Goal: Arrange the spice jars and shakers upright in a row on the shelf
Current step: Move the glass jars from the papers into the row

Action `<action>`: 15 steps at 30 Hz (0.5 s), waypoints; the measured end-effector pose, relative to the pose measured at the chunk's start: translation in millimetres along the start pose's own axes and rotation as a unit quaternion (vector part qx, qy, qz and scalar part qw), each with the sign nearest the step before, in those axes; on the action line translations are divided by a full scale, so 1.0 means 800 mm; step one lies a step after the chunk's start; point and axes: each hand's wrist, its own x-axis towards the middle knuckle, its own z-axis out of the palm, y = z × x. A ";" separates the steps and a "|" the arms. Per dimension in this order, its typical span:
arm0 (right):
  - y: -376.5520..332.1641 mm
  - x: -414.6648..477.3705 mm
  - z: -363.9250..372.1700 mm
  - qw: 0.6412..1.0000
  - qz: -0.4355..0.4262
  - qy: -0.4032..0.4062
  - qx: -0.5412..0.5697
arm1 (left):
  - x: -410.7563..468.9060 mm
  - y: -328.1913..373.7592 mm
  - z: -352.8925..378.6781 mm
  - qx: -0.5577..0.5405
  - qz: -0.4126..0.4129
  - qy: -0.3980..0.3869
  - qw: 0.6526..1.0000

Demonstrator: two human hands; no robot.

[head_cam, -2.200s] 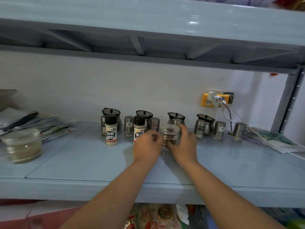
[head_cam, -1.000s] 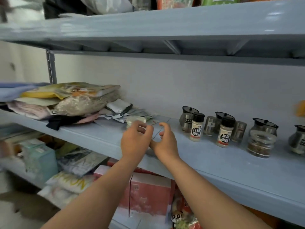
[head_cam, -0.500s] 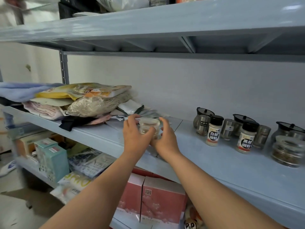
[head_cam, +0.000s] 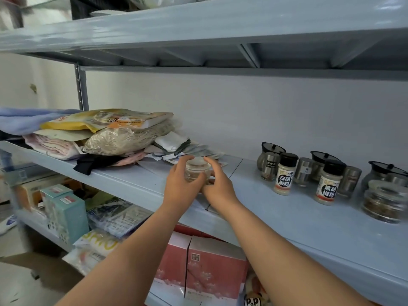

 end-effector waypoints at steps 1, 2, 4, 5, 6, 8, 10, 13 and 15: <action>0.001 0.001 0.000 1.000 -0.001 0.001 0.002 | 0.000 0.000 0.001 0.004 -0.001 -0.002 1.000; 0.002 0.001 0.001 1.000 -0.001 0.002 0.003 | 0.001 0.001 0.001 0.009 -0.001 -0.005 1.000; 0.002 0.001 0.001 1.000 -0.002 0.005 0.004 | 0.002 0.003 0.000 0.016 -0.004 -0.010 1.000; 0.002 0.001 0.001 1.000 -0.003 0.008 0.004 | 0.002 0.003 -0.001 0.013 -0.007 -0.010 1.000; 0.002 0.001 0.001 1.000 -0.003 0.011 0.003 | 0.002 0.003 -0.001 0.008 -0.009 -0.008 1.000; 0.002 0.000 0.000 1.000 -0.003 0.017 0.005 | 0.000 0.003 -0.002 -0.001 -0.005 -0.004 1.000; 0.001 -0.001 -0.001 1.000 -0.004 0.024 0.009 | -0.001 0.003 -0.001 -0.007 0.003 -0.002 1.000; -0.001 -0.004 -0.002 0.999 -0.010 0.028 0.017 | 0.000 0.002 -0.001 -0.023 0.007 -0.001 1.000; -0.002 -0.006 -0.004 0.999 -0.010 0.030 0.025 | 0.000 0.003 0.000 -0.027 0.007 -0.002 1.000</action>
